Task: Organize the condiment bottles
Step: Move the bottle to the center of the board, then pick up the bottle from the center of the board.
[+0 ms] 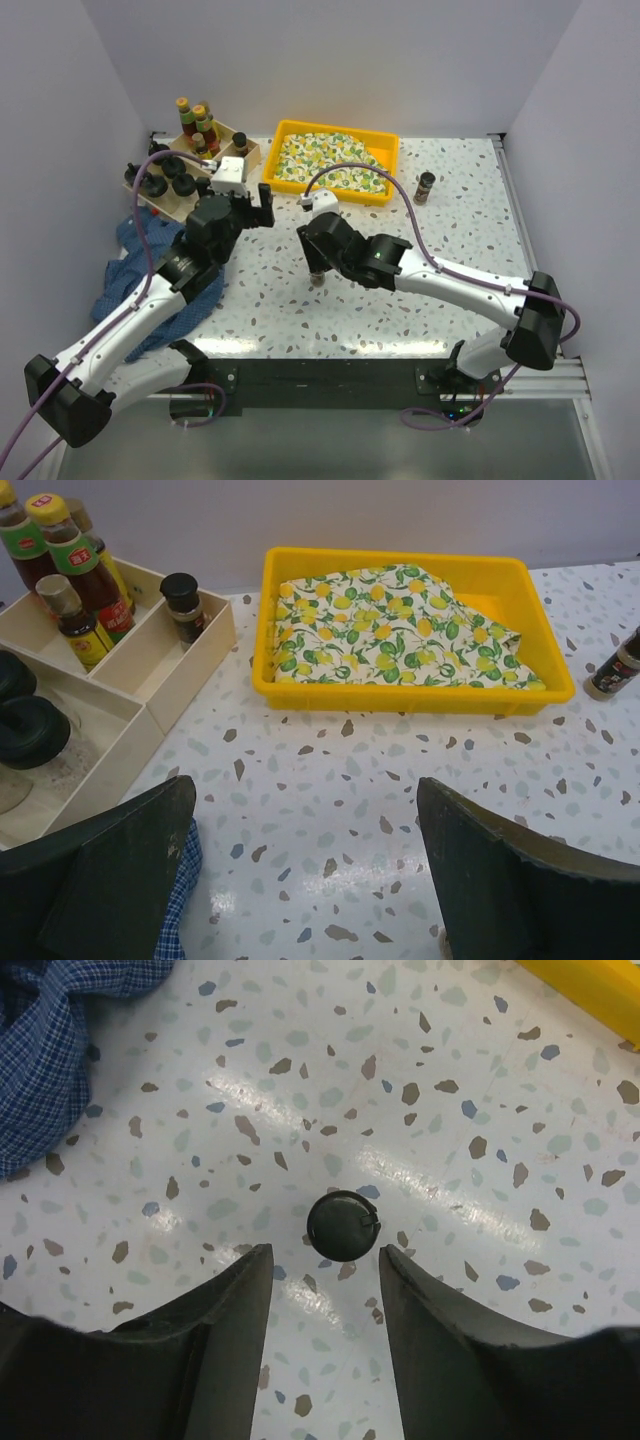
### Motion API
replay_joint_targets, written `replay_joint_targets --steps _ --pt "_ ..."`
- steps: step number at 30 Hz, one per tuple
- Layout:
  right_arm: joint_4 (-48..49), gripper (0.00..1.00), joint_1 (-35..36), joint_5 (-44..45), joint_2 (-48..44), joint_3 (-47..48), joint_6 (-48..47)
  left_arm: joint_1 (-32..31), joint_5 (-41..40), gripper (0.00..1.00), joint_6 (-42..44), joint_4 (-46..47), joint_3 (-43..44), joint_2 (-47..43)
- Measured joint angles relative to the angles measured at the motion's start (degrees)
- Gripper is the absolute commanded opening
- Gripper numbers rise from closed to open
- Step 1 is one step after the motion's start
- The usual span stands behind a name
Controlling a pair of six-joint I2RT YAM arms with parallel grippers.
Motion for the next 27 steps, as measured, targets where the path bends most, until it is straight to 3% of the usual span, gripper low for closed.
replay_joint_targets --steps 4,8,12,13,14,22,27 --pt "0.7 0.36 -0.4 -0.2 -0.6 -1.1 -0.2 0.0 3.1 0.93 0.3 1.3 -1.0 -0.5" --pt "0.5 0.45 -0.5 0.0 -3.3 -5.2 -0.2 0.0 11.0 0.9 -0.1 0.5 -0.3 1.8" --pt "2.3 0.74 -0.5 0.2 -13.4 -13.7 0.5 -1.5 18.6 0.88 -0.9 -1.2 1.6 7.8" --pt "2.5 0.89 -0.5 0.3 -16.2 -15.6 0.9 -2.4 19.5 0.88 -1.4 -1.8 1.6 9.0" --pt "2.6 0.97 -0.5 0.4 -18.6 -17.3 1.3 -3.5 20.0 0.88 -1.6 -2.7 1.7 10.3" --pt "0.8 0.99 -0.6 3.2 -33.6 -26.3 3.1 -16.8 17.6 0.87 -2.0 -9.2 5.0 20.0" --pt "-0.5 0.99 -0.6 5.0 -42.1 -28.2 3.4 -19.5 14.5 0.85 -3.1 -12.2 10.0 25.6"
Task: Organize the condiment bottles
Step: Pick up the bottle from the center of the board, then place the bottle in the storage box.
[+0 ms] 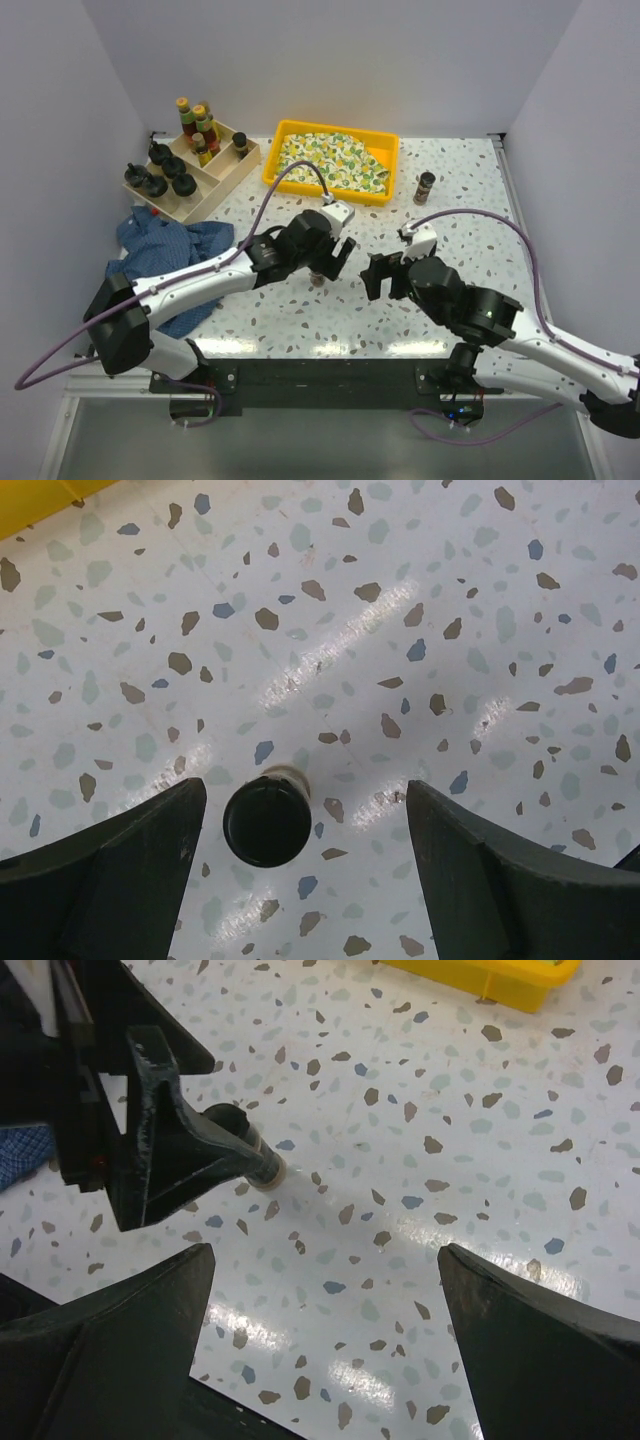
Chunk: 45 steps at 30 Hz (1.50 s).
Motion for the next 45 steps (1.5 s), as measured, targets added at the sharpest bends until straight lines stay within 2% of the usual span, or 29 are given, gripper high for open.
replay_joint_targets --steps 8,9,12,18,22,24,25,28,29,34,37,45 --pt "-1.9 0.99 0.0 2.6 -3.8 -0.5 0.0 -0.2 -2.1 0.76 -2.1 -3.2 0.8 5.4" --pt "-2.3 0.99 -0.1 2.8 -4.2 -0.6 0.1 -0.2 -2.3 0.71 -2.4 -3.4 0.8 5.7" --pt "-3.0 0.99 -0.2 3.1 -4.9 -0.9 0.2 -0.2 -2.6 0.63 -3.2 -3.3 0.8 6.5" --pt "-3.8 0.99 -0.2 4.2 -6.5 -1.2 0.4 -0.4 -3.4 0.58 -4.9 -3.8 0.8 9.0" --pt "-3.9 0.99 -0.2 4.3 -7.1 -1.2 0.4 -0.4 -4.1 0.33 -6.2 -4.7 0.8 9.5" --pt "-4.0 0.98 -0.2 4.3 -7.1 -1.2 0.4 -0.4 -4.6 0.26 -6.2 -4.8 0.8 9.5" --pt "-4.0 0.99 -0.2 4.4 -7.1 -1.2 0.4 -0.4 -4.9 0.17 -6.5 -4.9 0.8 9.5" --pt "-4.0 0.99 -0.2 4.5 -7.1 -1.2 0.4 -0.4 -6.2 0.07 -6.7 -5.6 1.0 9.5" --pt "-4.0 0.99 -0.2 4.5 -7.1 -1.2 0.4 -0.4 -6.8 0.0 -6.7 -6.2 1.2 9.5" --pt "-4.0 0.99 -0.2 4.5 -7.8 -1.2 0.4 0.3 -10.3 0.0 -6.4 -10.1 5.3 9.4" --pt "-3.9 0.99 -0.2 4.4 -8.2 -1.2 0.4 3.1 -10.6 0.0 -5.6 -11.0 9.0 8.9" --pt "-4.0 0.99 -0.2 4.2 -8.3 -1.2 0.5 23.3 -9.5 0.0 -0.4 -10.7 20.9 7.1"
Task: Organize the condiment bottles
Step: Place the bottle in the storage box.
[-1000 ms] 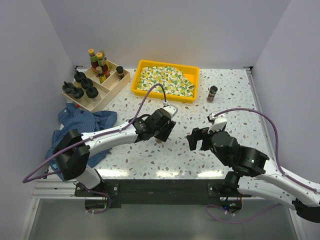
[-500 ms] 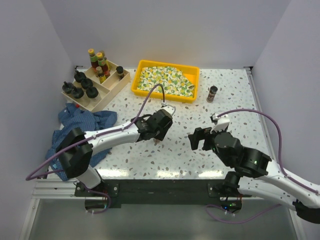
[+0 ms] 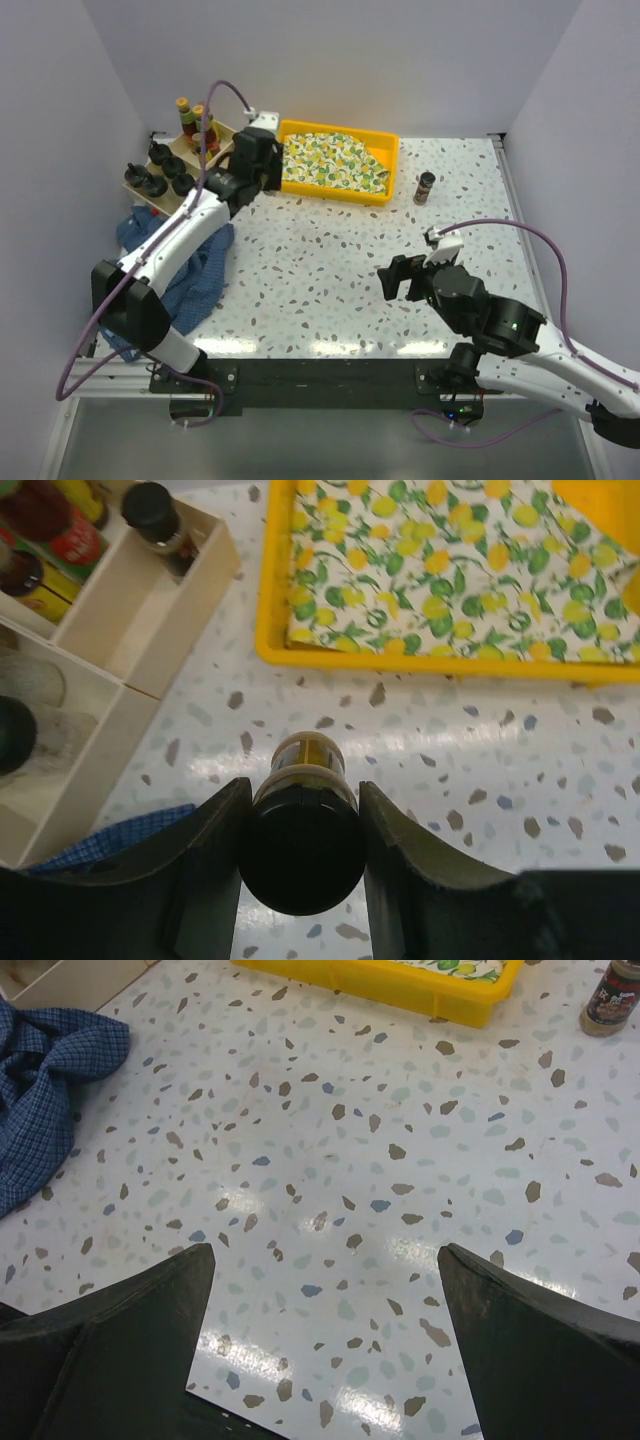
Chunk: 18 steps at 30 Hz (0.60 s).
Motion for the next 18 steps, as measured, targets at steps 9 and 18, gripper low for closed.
replay_joint_targets --steps 9,18 --pt "-1.3 0.99 0.0 0.0 -1.7 0.0 1.0 18.1 5.7 0.0 3.7 1.3 18.4 13.1" --pt "-4.3 0.99 0.0 0.1 -2.8 0.5 2.2 23.1 10.0 0.0 6.7 1.5 25.5 25.3"
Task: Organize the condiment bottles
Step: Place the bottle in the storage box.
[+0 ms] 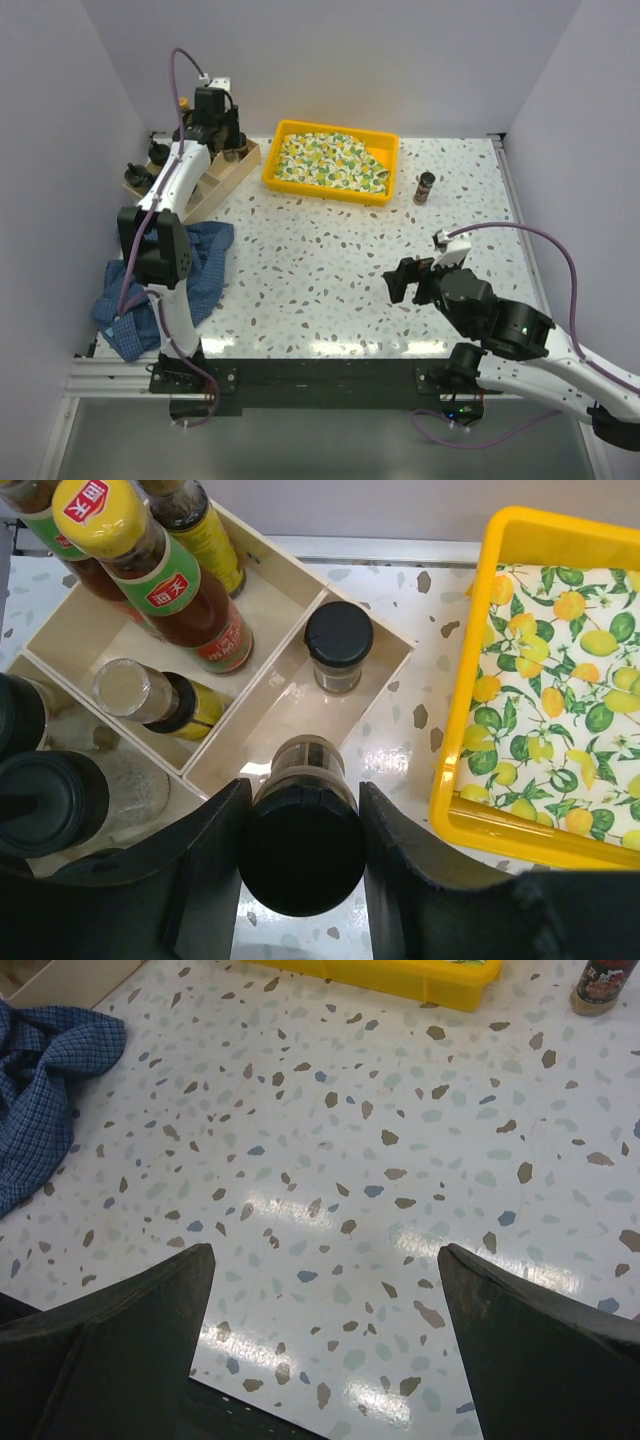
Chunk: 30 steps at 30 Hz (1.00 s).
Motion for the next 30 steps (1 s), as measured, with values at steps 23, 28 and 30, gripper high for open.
replay_joint_targets --steps 23,28,30 --pt "-5.1 0.99 0.0 0.2 -1.6 2.9 2.3 1.6 0.7 0.02 3.2 6.0 4.8 12.0" --pt "-5.4 0.99 0.0 0.2 -1.6 3.2 2.4 1.6 0.6 0.19 3.7 7.3 4.8 13.7" --pt "-5.6 0.99 0.0 0.2 -1.6 3.2 2.4 1.6 0.7 0.3 4.2 7.8 4.8 14.3"
